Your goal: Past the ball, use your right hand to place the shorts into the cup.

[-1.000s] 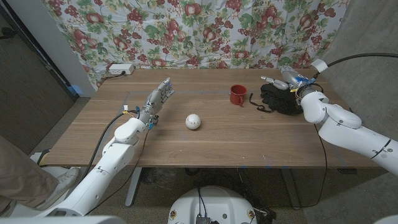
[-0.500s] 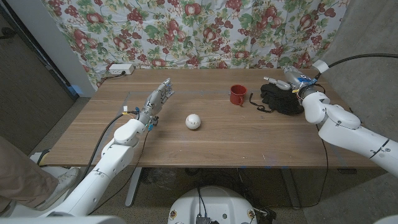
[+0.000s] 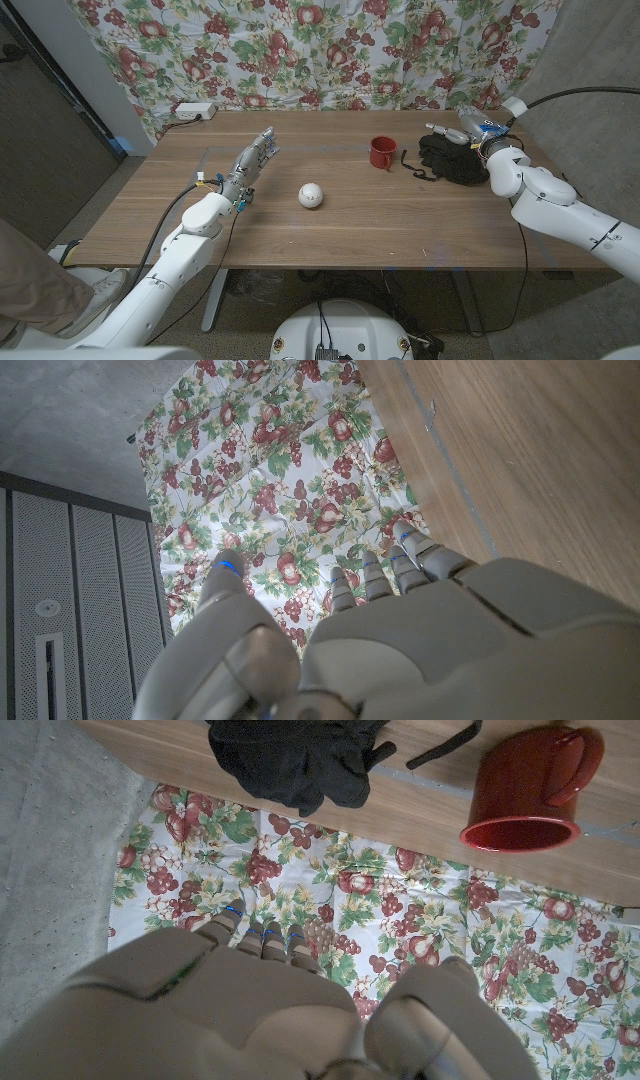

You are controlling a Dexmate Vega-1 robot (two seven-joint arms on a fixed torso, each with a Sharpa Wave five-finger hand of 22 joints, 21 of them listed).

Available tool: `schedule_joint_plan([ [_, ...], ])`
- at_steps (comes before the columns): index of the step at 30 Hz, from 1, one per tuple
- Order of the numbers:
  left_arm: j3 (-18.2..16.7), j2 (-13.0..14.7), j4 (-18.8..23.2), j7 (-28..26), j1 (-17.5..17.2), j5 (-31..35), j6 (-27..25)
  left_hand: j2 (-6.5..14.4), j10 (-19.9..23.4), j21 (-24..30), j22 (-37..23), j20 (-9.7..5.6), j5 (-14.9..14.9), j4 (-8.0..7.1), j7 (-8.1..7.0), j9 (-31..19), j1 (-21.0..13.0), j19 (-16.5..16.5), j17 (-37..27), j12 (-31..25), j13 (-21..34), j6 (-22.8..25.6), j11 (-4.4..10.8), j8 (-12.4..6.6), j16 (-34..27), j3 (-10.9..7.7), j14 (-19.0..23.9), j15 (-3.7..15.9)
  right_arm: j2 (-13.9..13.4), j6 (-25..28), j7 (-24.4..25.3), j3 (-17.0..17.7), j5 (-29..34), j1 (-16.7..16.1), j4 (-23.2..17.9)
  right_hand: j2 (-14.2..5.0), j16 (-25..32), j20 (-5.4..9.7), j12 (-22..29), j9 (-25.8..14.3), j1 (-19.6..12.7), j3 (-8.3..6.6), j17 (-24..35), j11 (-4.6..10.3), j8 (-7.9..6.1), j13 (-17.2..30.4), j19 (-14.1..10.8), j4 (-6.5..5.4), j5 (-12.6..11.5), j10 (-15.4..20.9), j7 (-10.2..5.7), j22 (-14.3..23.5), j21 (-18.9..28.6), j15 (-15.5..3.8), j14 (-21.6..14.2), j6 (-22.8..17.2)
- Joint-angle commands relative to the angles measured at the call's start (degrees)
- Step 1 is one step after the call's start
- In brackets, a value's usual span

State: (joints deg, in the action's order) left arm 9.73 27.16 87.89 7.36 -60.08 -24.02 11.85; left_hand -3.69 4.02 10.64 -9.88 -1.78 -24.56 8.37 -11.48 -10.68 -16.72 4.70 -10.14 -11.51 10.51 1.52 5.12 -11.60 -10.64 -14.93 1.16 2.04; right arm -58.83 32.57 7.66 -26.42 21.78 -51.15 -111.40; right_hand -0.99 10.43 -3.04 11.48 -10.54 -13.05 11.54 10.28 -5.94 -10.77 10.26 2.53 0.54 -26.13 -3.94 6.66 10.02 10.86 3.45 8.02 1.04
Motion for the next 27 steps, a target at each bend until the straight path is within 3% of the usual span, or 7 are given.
schedule_joint_plan([
  [1, 0.1, 0.3, 0.6, 0.0, -0.2, -0.2, 0.0, -0.1, 0.4, 0.4, -0.2, -2.15, 0.0, -0.09, -0.13, -0.2, -0.4, -0.1, -0.2, -0.2, 0.3, 0.4, 0.02, 0.02, -0.1, -0.07, -0.4, 2.92, 0.4, -0.5, -2.8, -1.2, 2.5, 1.8, 2.0, -0.01, -0.2, 0.16, -0.1, -0.1, -0.1, 0.31, 0.0, -0.10, -0.01, 0.3, 0.2, 0.22, -0.6, -0.9, 0.32, 0.1, 0.1, 0.10, 0.8, 0.7],
  [15, 0.1, 0.3, -0.5, 0.8, 0.3, -0.5, 0.2, -0.1, 0.4, 0.4, -0.2, -2.20, 0.1, -0.13, -0.09, -0.2, -0.5, -0.1, -0.2, -0.2, 0.3, 0.4, -0.09, 0.08, -0.1, -0.08, -0.4, 2.83, 0.4, -1.3, -5.2, -1.7, 3.9, 3.6, 3.3, 0.00, -0.3, 0.10, -0.5, -0.2, -1.9, 0.09, 0.0, -0.41, 0.20, 0.3, 0.5, 1.20, -1.6, -2.5, 0.73, 0.0, 0.0, 0.62, 1.6, 2.6],
  [27, 0.1, 0.4, -0.4, 0.7, 0.5, -0.4, 0.2, -0.1, 0.5, 0.4, -0.2, -2.21, 0.2, -0.15, -0.21, -0.2, -0.6, -0.1, -0.2, -0.2, 0.3, 0.6, 0.01, 0.06, -0.1, -0.09, -0.3, 2.90, 1.0, -4.9, -6.9, -2.6, 4.0, 5.9, 7.7, -0.16, -0.3, 0.15, -0.5, -0.2, -3.0, -0.08, -0.1, -0.42, 0.28, 0.4, 0.8, 1.76, -2.3, -3.3, 0.78, 0.0, -0.1, 0.63, 2.0, 3.8],
])
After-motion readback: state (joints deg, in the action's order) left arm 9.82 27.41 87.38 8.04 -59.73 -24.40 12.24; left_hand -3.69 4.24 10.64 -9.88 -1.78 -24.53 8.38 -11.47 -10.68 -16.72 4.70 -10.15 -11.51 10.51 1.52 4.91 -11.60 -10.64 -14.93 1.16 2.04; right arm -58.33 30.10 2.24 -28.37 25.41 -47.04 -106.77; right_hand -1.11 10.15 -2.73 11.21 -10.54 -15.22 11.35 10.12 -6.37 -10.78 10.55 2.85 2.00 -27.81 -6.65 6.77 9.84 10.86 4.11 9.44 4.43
